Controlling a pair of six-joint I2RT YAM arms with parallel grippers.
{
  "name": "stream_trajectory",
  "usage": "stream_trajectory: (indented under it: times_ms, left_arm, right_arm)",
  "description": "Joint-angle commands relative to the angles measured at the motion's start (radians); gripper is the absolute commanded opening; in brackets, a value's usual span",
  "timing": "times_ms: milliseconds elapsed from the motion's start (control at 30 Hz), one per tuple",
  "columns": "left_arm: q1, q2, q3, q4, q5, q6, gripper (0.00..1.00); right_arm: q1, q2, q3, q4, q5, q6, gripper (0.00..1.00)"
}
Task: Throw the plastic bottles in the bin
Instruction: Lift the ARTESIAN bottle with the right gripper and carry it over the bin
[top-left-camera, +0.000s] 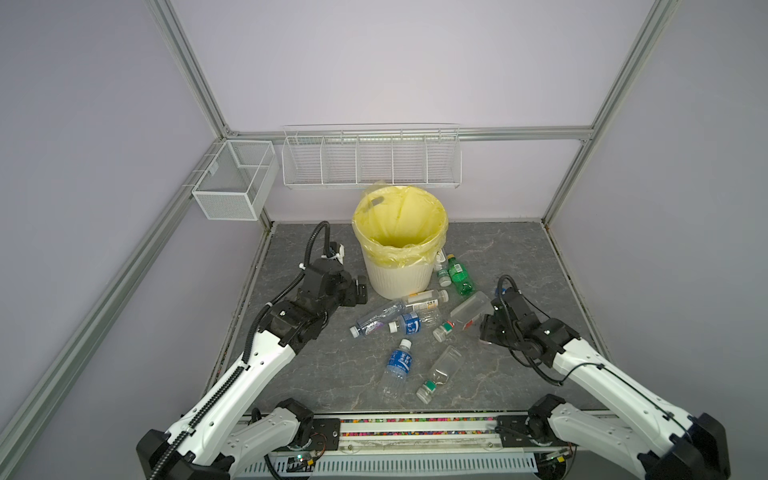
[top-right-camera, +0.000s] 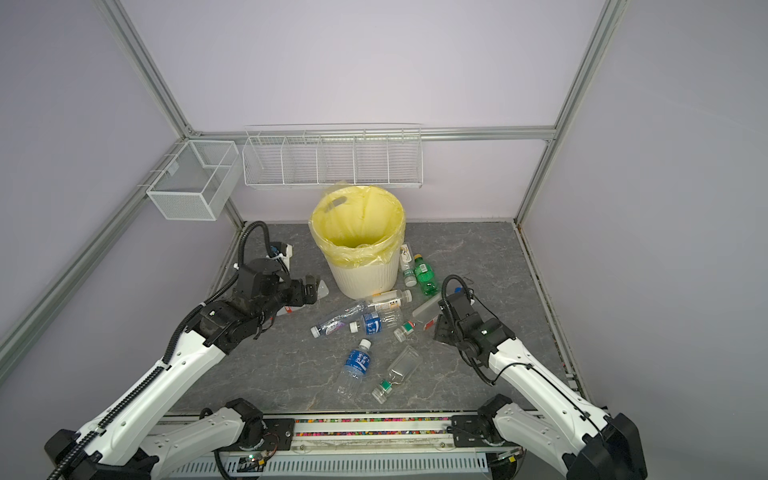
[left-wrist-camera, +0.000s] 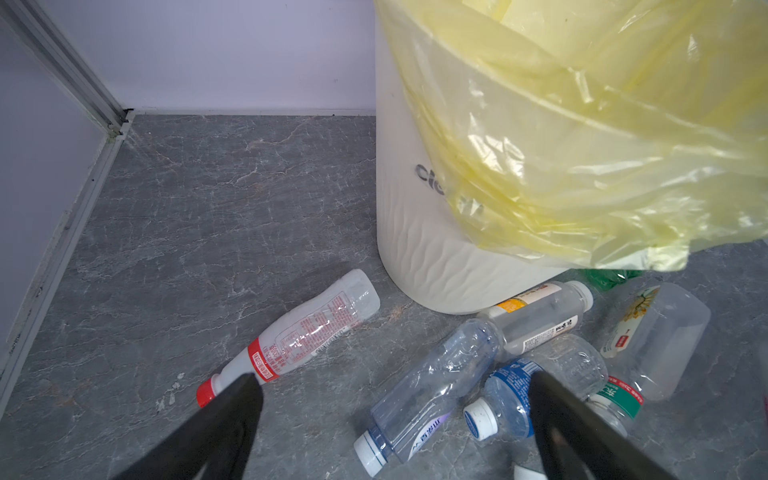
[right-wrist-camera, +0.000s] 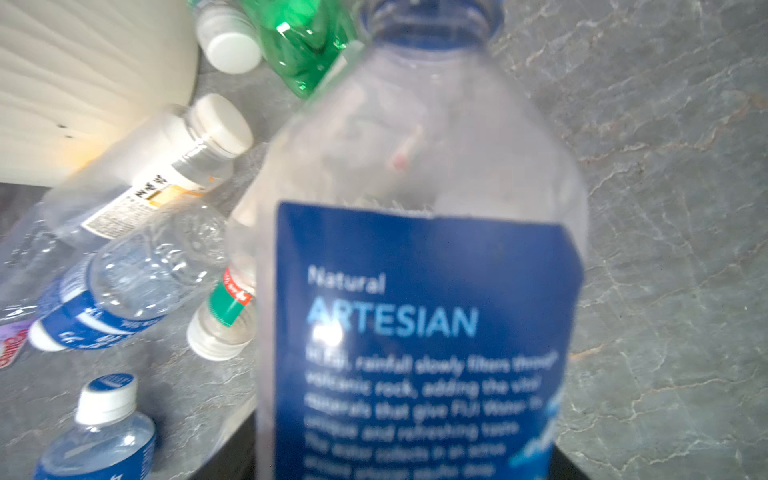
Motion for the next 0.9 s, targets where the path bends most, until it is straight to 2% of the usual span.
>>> stream_trajectory:
  times_ms: [0, 200, 500, 667, 867]
  left_arm:
    - [0.003, 0.008, -0.008, -0.005, -0.017, -0.01, 0.99]
    - [0.003, 0.011, -0.005, -0.01, -0.012, -0.012, 1.0]
    - [0.003, 0.006, -0.005, -0.021, -0.011, -0.009, 0.99]
    - [0.003, 0.008, -0.005, -0.02, 0.0, -0.009, 0.99]
    - [0.003, 0.007, -0.005, -0.024, -0.006, -0.008, 0.99]
  right_arm:
    - [0.006, -0.056, 0.031, 0.002, -0.01, -0.064, 0.65]
    - [0.007, -0.152, 0.06, 0.027, -0.003, -0.135, 0.65]
    - [0.006, -0.218, 0.174, 0.024, 0.01, -0.241, 0.67]
    - [0.008, -0.195, 0.229, 0.065, -0.017, -0.248, 0.67]
    - [0.017, -0.091, 0.31, 0.145, -0.1, -0.265, 0.66]
